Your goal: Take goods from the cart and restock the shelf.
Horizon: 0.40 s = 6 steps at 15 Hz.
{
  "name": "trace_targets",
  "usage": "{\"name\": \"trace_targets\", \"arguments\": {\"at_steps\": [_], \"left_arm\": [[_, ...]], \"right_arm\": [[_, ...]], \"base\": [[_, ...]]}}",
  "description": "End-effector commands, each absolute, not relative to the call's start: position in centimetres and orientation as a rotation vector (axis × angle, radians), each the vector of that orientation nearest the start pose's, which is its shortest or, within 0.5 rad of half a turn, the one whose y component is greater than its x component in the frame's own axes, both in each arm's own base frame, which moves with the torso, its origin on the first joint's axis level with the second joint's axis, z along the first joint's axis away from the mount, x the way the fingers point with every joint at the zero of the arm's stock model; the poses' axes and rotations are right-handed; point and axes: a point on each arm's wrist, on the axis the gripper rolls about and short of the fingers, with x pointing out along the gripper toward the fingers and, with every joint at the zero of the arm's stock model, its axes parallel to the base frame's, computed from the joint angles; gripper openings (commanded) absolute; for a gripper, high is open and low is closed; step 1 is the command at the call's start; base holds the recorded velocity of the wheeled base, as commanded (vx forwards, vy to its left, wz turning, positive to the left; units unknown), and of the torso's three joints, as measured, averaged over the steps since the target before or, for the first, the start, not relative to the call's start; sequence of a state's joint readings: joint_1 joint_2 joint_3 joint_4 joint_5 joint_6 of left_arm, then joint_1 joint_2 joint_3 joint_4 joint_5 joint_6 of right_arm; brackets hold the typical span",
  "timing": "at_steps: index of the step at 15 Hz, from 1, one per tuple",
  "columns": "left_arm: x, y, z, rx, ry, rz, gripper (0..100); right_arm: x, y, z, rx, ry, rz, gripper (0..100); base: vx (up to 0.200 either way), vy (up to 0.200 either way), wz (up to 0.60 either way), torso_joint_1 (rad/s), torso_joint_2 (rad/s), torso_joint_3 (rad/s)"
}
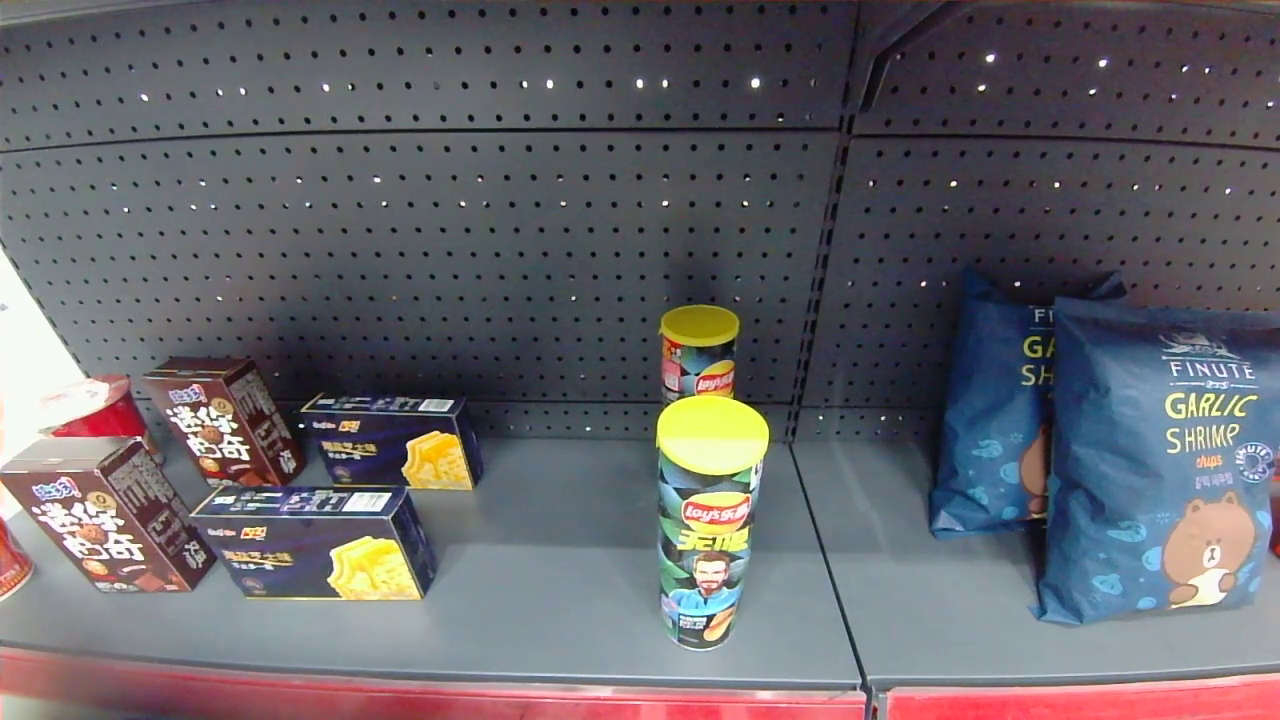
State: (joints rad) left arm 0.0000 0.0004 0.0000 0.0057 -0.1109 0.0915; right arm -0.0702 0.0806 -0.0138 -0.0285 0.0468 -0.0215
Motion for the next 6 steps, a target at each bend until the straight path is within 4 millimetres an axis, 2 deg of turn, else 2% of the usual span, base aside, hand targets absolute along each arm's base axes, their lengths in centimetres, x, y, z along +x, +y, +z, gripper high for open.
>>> {"name": "trace_targets", "arguments": {"at_steps": [1,6], "left_arm": [[-2.29,-0.24,7.50,0.090,0.000,-0.109,100],[-2.29,-0.24,7.50,0.090,0.000,-0.109,100]], "right_arm": [[-1.67,0.23,8.42,-0.021,0.042,-0.023,100],[-1.68,0.23,8.42,-0.017,0.045,-0.024,100]], "base": [[0.000,0.000,0.00,0.000,0.00,0.000],[0.000,0.000,0.00,0.000,0.00,0.000]]}}
